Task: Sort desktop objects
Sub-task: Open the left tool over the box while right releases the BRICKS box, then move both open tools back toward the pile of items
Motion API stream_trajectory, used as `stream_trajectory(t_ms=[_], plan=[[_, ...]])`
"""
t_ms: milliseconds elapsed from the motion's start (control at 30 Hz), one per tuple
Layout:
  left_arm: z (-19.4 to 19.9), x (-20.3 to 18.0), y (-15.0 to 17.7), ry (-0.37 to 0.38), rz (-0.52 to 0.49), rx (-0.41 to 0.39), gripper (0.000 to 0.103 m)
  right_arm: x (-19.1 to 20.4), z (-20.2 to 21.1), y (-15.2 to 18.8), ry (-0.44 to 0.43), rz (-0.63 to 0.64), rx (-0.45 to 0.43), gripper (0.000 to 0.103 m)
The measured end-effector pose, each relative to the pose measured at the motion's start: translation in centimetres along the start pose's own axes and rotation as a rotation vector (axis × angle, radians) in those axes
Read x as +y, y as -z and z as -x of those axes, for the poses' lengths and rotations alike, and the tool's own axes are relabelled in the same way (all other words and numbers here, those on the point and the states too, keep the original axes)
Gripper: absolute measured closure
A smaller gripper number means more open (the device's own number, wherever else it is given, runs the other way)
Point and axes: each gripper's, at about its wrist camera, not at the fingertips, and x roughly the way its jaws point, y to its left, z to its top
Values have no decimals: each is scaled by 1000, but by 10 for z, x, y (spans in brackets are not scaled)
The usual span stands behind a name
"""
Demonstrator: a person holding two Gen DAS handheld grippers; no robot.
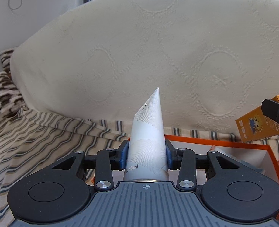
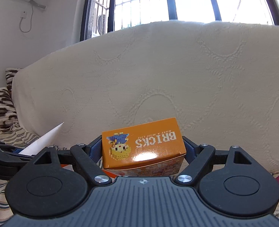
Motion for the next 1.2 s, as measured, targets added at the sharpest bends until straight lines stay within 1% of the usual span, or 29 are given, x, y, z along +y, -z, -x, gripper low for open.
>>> stream_trajectory(t_ms=[133, 233, 467, 533, 567, 600, 633, 667, 700, 767, 867, 1033, 1200], plan=[[-11, -3, 8, 15, -3, 15, 64, 9, -6, 12, -25, 15, 29, 18], [-15, -9, 14, 12, -15, 23, 64, 14, -12, 19, -33, 17, 45, 18], [-41, -14, 26, -3, -29, 72, 64, 19, -28, 36, -23, 36, 104, 17], [-44, -15, 29, -8, -42, 68, 60, 21, -32, 40, -15, 46, 118, 16], [-45, -16, 29, -6, -49, 65, 45, 22, -34, 41, -6, 53, 131, 16], [-47, -17, 29, -10, -50, 66, 33, 23, -36, 42, 3, 60, 143, 15], [-48, -17, 29, -16, -45, 65, 26, 25, -37, 43, 21, 64, 151, 12], [-48, -15, 29, -17, -35, 61, 16, 25, -41, 43, 37, 60, 156, 10], [-49, -12, 29, -12, -23, 54, 11, 23, -43, 44, 43, 53, 156, 5], [-48, -9, 29, 4, -10, 46, 10, 22, -42, 45, 38, 55, 158, 4], [-46, -9, 26, 1, -12, 38, 10, 21, -43, 46, 47, 69, 156, 3], [-36, -14, 22, -1, -22, 3, 10, 17, -32, 45, 42, 36, 129, 3], [-21, -17, 16, 8, -22, -22, 10, 16, -20, 39, 52, 30, 105, 3]])
